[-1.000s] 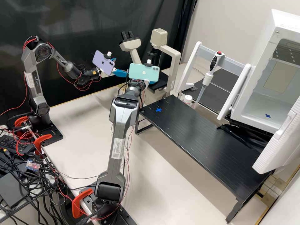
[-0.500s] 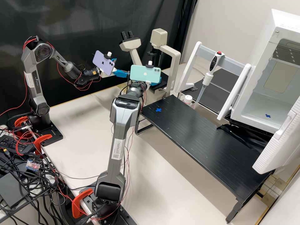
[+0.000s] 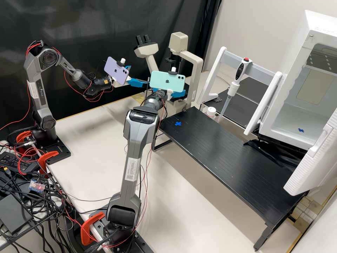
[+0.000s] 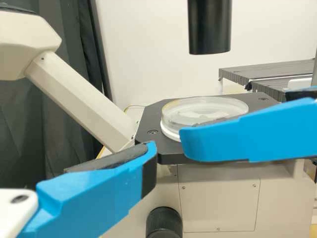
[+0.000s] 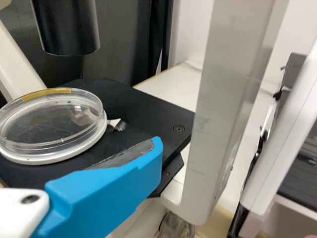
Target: Move the petri dish to the bench
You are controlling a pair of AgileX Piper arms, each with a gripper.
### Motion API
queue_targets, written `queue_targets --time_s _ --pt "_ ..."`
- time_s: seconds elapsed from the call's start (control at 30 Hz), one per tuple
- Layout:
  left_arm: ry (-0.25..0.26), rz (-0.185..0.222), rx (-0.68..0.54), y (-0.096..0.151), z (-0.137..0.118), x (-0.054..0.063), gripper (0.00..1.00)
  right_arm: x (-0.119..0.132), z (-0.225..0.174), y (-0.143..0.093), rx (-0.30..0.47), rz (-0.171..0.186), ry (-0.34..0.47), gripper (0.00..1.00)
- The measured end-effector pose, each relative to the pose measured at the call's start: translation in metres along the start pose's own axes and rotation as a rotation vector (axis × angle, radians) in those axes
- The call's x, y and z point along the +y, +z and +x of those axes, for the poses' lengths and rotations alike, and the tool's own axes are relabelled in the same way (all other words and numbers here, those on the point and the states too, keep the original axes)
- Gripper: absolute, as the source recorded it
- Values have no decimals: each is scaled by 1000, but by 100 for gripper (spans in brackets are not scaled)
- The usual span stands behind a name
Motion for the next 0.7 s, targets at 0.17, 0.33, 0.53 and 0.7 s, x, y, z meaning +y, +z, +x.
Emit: queue_targets --time_s 0.17,0.33,0.53,0.7 --pt "0 0 0 0 0 0 100 -1 -2 0 5 0 -4 100" --pt "0 0 0 0 0 0 100 -3 -3 -3 4 -6 0 100" --pt "0 0 0 0 0 0 100 -5 -4 -15 15 -21 1 100" --pt "0 0 0 0 0 0 100 -5 -5 -24 23 -20 3 100"
